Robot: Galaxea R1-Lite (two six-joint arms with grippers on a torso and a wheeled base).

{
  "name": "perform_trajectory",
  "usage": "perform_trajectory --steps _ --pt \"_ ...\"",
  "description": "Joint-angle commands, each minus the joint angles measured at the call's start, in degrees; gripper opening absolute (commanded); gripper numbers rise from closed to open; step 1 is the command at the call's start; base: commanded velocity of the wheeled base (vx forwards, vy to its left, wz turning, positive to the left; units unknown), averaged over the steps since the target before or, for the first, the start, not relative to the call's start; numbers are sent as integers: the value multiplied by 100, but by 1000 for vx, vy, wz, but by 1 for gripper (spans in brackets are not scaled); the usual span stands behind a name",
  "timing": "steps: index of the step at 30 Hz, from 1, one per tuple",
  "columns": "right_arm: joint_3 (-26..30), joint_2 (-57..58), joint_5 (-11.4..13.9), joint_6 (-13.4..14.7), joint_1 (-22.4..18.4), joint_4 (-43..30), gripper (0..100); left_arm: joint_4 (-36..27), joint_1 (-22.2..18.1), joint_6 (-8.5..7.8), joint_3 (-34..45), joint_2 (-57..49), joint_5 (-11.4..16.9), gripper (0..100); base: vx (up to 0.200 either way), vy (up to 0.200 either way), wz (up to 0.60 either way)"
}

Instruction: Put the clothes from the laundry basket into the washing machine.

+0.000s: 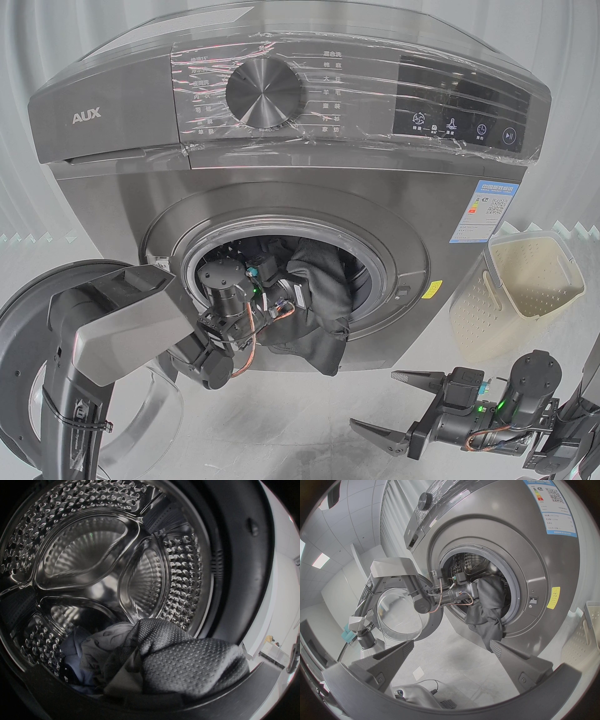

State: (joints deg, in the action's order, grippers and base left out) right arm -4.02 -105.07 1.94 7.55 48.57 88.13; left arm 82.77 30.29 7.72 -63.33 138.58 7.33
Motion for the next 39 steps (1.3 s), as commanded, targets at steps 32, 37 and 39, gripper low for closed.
perform_trajectory --steps 32,37,39 --pt "-2 -84 17 1 -32 3 100 -2107 -322 432 -2887 679 -1524 100 0 0 0" --pt "-2 -84 17 1 -32 3 100 -2556 -287 494 -2008 11 -1119 100 0 0 0" --pt "-2 -84 17 1 -32 3 100 -2661 -226 485 -1709 -174 -970 100 0 0 0"
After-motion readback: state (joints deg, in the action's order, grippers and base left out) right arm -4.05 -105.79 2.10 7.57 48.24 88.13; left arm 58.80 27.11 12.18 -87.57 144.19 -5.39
